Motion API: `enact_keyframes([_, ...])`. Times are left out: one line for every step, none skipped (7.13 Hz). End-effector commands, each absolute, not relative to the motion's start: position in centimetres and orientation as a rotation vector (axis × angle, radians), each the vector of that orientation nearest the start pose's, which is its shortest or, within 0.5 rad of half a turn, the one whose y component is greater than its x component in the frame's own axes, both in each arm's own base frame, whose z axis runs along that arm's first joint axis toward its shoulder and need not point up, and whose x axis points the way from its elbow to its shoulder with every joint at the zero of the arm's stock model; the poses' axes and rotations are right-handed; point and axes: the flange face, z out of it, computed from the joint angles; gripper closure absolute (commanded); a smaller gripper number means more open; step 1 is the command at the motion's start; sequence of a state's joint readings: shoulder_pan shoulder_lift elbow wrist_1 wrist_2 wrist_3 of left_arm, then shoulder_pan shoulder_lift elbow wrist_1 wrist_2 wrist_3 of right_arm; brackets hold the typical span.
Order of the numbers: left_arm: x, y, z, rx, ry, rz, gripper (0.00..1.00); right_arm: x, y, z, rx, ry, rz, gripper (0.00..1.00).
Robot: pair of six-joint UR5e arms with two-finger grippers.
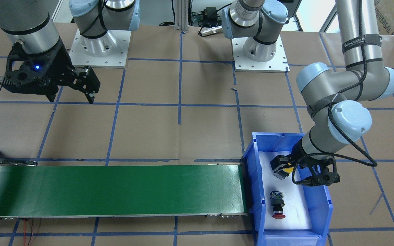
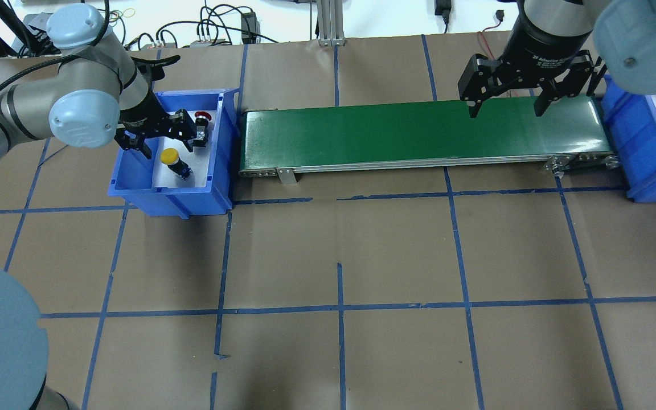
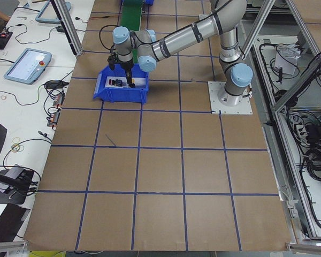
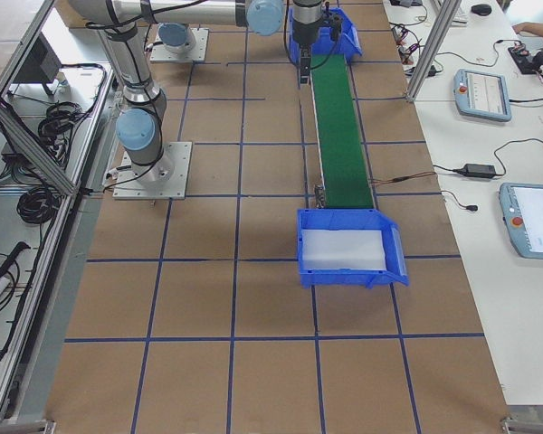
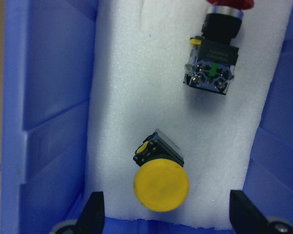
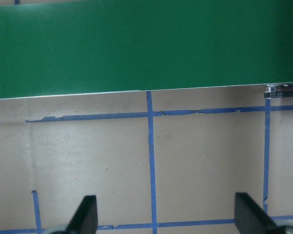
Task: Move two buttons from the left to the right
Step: 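Grasp the yellow-capped button with the left gripper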
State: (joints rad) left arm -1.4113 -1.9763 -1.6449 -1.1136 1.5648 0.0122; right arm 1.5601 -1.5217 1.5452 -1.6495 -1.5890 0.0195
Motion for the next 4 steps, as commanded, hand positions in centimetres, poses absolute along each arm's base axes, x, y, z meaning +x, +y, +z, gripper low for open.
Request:
enact_keyframes([-3.49, -62.67, 26.81, -0.232, 3.142, 0.033, 0.09, 12.57, -52.31, 48.56, 0.036, 3.165, -0.146, 0.0])
enact_keyframes([-3.53, -62.55, 26.61, -0.232, 3.144, 0.04, 0.12, 12.47, -52.2, 48.54, 0.038, 3.169, -0.134, 0.0])
enact_keyframes([-3.59, -62.3, 26.46, -0.239, 3.145, 0.047, 0.33, 12.37, -52.15, 48.13, 0.048, 3.194, -0.135, 0.0])
enact_keyframes([-3.64, -62.05, 26.31, -0.249, 3.146, 0.054, 0.64, 12.29, -52.1, 48.01, 0.054, 3.201, -0.153, 0.0])
